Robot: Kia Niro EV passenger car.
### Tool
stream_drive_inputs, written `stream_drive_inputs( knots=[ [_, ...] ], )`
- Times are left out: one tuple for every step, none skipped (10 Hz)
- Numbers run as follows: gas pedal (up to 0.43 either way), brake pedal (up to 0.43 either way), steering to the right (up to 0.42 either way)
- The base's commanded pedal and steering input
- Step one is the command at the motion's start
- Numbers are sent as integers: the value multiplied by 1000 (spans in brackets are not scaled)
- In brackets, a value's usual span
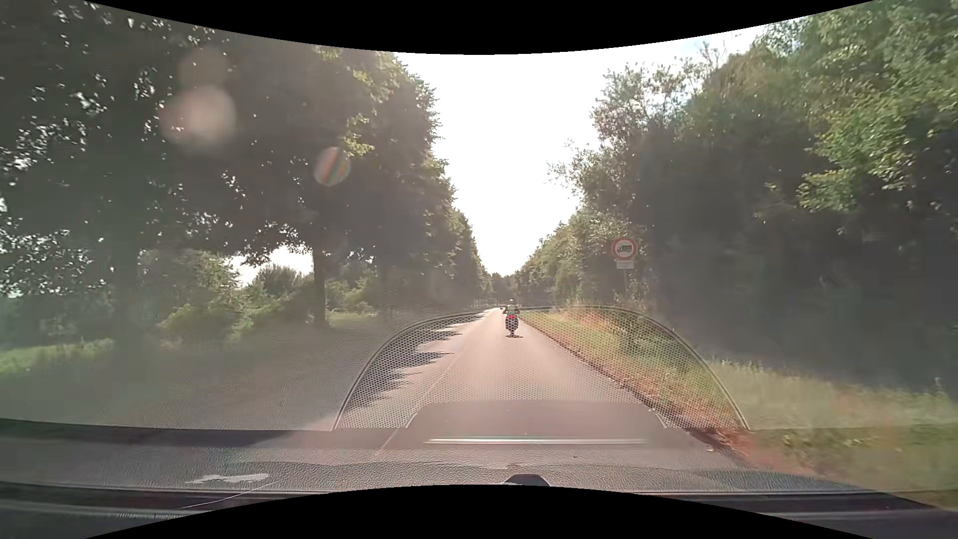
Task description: Follow the waypoints while adhering to traffic rules and regulations
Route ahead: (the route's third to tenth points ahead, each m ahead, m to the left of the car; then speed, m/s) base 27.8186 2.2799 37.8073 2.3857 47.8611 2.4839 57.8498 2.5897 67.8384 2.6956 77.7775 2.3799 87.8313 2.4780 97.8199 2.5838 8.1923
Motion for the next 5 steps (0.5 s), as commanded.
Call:
stream_drive_inputs(
  knots=[
    [299,0,23],
    [299,0,18],
    [299,0,16],
    [299,0,14],
    [299,0,12]
  ],
)
